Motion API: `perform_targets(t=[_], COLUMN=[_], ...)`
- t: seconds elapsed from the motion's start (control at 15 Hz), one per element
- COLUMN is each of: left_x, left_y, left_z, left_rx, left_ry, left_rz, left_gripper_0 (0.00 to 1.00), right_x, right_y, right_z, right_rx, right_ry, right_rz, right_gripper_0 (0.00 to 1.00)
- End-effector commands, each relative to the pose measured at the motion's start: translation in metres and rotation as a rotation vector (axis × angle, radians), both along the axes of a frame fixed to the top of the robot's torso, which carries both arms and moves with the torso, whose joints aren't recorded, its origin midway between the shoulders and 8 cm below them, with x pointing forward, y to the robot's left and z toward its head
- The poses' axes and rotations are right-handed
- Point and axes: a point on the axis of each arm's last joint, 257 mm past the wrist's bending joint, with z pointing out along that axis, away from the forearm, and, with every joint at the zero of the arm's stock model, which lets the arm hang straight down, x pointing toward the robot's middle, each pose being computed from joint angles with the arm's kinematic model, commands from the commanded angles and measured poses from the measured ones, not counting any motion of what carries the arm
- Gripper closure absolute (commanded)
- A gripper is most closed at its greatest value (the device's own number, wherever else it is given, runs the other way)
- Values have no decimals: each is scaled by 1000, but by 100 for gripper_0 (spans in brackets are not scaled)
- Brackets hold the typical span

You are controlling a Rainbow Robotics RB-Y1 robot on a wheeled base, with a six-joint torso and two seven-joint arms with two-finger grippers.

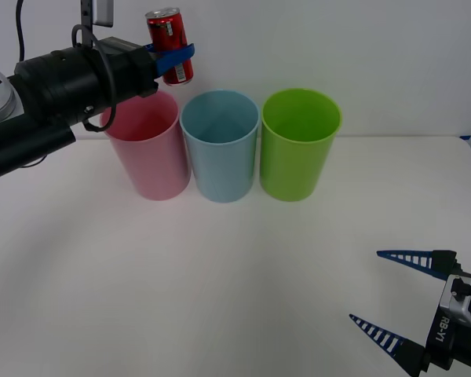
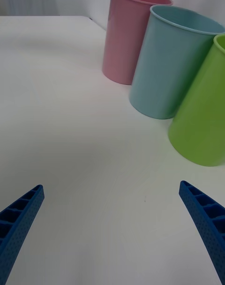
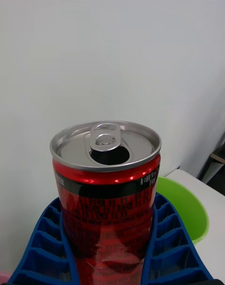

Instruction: Put cans in the blue bin and PET bottles in the pink bin and trash in the green bin.

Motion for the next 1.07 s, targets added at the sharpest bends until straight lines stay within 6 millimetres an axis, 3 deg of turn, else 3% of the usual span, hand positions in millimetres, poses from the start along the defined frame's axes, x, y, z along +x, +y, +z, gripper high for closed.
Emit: perform_targets(t=[0.07,0.67,1.07], left_x=[16,41,42], left_y=[-7,-43,-50], left_z=[-14,-52,-76], left_rx=[43,121,186], left_ry=[10,12,27], left_rz=[10,-2,-13], left_gripper_0=[80,80,80], right_x=[0,0,0], right_y=[0,0,0], right_z=[0,0,0], right_rx=[0,0,0], right_ry=[0,0,0], right_rz=[0,0,0], right_gripper_0=[0,0,0])
